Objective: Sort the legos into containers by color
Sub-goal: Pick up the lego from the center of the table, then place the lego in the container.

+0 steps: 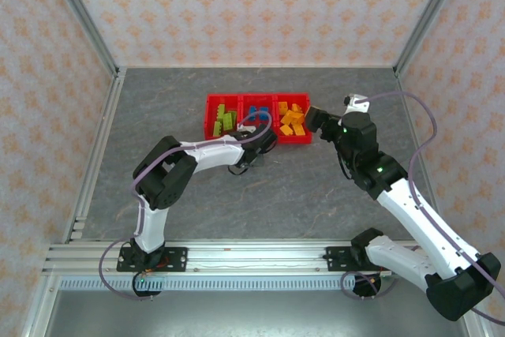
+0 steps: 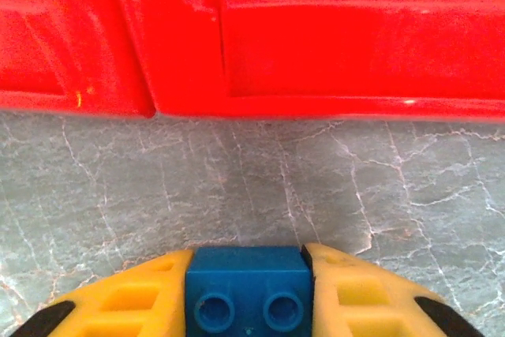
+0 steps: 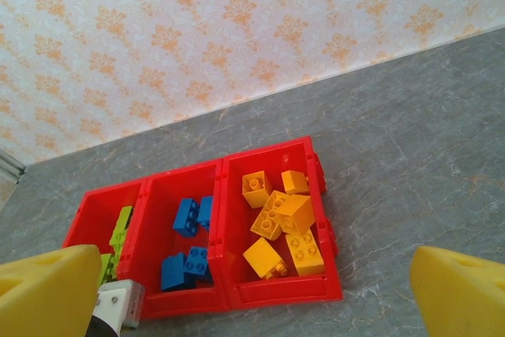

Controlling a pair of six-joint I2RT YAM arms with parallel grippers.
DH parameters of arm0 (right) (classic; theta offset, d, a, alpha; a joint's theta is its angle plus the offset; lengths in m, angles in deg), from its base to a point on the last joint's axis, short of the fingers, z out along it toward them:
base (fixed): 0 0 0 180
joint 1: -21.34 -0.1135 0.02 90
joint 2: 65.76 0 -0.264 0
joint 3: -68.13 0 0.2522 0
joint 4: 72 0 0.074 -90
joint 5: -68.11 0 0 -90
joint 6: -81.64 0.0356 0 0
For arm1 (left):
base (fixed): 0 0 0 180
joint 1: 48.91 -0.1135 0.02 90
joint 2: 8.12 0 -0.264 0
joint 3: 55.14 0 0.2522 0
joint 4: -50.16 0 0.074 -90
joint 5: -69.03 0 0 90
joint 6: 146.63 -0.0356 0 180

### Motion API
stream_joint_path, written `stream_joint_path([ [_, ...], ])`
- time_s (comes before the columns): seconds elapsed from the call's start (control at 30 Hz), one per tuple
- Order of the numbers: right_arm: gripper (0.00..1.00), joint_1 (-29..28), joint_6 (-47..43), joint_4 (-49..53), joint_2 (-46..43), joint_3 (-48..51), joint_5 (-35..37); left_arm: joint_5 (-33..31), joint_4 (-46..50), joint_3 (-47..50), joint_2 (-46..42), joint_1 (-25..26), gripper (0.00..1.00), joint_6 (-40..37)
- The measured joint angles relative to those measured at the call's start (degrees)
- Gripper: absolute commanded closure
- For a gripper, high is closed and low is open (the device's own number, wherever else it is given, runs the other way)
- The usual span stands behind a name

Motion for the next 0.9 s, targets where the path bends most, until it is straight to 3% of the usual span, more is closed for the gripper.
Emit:
stream_joint_path([
  [0.3,0.01,0.0,0.0,0.0,-0.3,0.0,1.5,-2.3,3.0,-5.2,-1.2,-0.1,0.72,-1.6],
  [0.57,0.00,0.0,0.1,0.6,-2.3,-1.0,3.8,-4.6,4.3,-20.2,-2.3,-1.9,0.72,-6.3],
  [0.9,0.00,0.0,0.9,1.7,-4.1,-1.4,4.0,-6.1,6.0,-37.6,11.6,-5.0,0.72,-10.7],
])
